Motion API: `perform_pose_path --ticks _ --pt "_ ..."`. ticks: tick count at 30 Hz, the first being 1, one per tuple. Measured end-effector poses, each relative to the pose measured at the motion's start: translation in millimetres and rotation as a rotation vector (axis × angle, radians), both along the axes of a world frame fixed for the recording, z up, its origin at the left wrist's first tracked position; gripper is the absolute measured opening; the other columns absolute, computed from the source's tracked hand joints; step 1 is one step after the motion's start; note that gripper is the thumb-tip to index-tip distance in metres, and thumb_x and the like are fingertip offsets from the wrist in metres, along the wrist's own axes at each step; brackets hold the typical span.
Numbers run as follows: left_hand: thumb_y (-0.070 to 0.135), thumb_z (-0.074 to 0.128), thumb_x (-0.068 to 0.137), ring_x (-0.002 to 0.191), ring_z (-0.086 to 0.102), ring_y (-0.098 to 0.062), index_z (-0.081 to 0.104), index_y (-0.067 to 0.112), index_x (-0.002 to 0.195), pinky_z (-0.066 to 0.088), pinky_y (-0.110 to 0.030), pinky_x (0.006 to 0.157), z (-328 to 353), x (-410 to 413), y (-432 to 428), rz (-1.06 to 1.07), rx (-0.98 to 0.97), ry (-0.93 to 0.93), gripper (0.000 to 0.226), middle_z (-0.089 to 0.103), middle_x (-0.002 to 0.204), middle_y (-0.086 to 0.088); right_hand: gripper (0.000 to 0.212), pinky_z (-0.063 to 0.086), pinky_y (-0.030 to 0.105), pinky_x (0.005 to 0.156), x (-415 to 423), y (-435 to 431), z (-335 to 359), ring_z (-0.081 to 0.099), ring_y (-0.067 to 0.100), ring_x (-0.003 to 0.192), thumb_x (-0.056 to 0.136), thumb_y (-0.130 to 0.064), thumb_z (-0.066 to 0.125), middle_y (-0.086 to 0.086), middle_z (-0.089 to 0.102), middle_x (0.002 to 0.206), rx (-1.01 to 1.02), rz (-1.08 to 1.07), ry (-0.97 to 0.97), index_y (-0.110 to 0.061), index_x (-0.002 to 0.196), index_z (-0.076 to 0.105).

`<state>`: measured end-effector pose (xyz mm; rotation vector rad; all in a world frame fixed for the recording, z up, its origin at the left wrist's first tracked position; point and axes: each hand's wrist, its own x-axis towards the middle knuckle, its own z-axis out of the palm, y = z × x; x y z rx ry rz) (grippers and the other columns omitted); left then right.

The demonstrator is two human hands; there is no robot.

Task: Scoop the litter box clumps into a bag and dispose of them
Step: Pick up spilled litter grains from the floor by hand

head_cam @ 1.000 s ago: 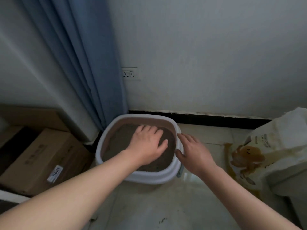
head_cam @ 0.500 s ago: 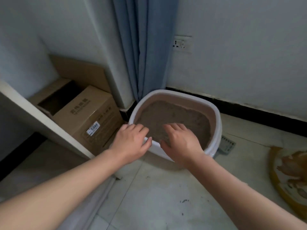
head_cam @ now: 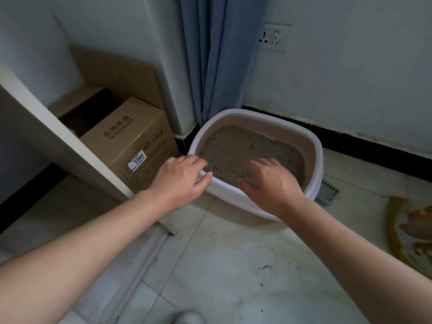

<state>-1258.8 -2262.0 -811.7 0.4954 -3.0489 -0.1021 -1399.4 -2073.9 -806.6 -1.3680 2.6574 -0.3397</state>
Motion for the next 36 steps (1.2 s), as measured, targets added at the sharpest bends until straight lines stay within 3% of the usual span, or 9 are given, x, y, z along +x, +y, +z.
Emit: perform_pose_path --ticks 9,16,22,25,28,33,36 --pt "0.057 0.019 0.094 0.102 0.061 -0.021 0.062 0.019 0.117 0.043 -0.039 0.087 -19 -1 19 -0.122 -0.019 -0.082 0.061 0.064 0.111 0.001 0.051 0.048 0.043 0.098 0 20 -6 0.049 0.025 0.126 0.094 -0.050 0.049 0.000 0.059 0.133 0.086 -0.016 0.000 -0.021 0.136 0.053" --pt "0.059 0.019 0.092 0.106 0.059 -0.018 0.061 0.022 0.121 0.041 -0.037 0.090 -14 -1 18 -0.119 0.070 -0.028 0.063 0.063 0.115 0.005 0.053 0.047 0.039 0.099 5 19 3 0.048 0.024 0.127 0.094 -0.050 0.049 -0.002 0.058 0.135 0.049 0.006 0.025 -0.024 0.141 0.049" --pt "0.060 0.021 0.094 0.107 0.058 -0.016 0.060 0.024 0.123 0.044 -0.039 0.092 -30 -26 22 -0.189 0.100 -0.029 0.061 0.063 0.118 0.007 0.047 0.051 0.039 0.090 -7 34 -6 0.052 0.023 0.117 0.094 -0.052 0.046 -0.002 0.062 0.123 0.184 -0.027 0.061 -0.025 0.132 0.054" --pt "0.060 0.021 0.095 0.108 0.058 -0.017 0.060 0.024 0.124 0.044 -0.039 0.091 -37 -46 23 -0.230 0.103 -0.021 0.060 0.063 0.120 0.005 0.047 0.051 0.039 0.092 -22 33 -6 0.052 0.023 0.120 0.095 -0.050 0.048 -0.002 0.060 0.129 0.231 -0.019 0.067 -0.028 0.136 0.051" --pt "0.057 0.023 0.096 0.108 0.058 -0.020 0.061 0.022 0.125 0.043 -0.039 0.089 -42 -60 26 -0.272 0.115 0.006 0.059 0.064 0.121 0.003 0.045 0.051 0.040 0.090 -30 35 -10 0.053 0.026 0.120 0.095 -0.049 0.050 0.001 0.061 0.128 0.215 -0.075 0.058 -0.026 0.133 0.054" --pt "0.051 0.029 0.096 0.103 0.061 -0.026 0.062 0.017 0.122 0.047 -0.042 0.086 -60 -49 42 -0.264 0.180 0.010 0.055 0.066 0.117 -0.002 0.042 0.045 0.034 0.076 -17 46 -33 0.056 0.026 0.108 0.093 -0.047 0.052 0.002 0.064 0.110 0.172 -0.165 0.008 -0.021 0.124 0.059" --pt "0.050 0.032 0.096 0.102 0.060 -0.027 0.062 0.016 0.118 0.046 -0.042 0.085 -71 -26 50 -0.310 0.116 -0.016 0.051 0.065 0.113 -0.004 0.042 0.051 0.038 0.080 1 53 -44 0.056 0.026 0.107 0.092 -0.048 0.051 0.002 0.065 0.111 0.110 -0.165 -0.002 -0.021 0.122 0.060"
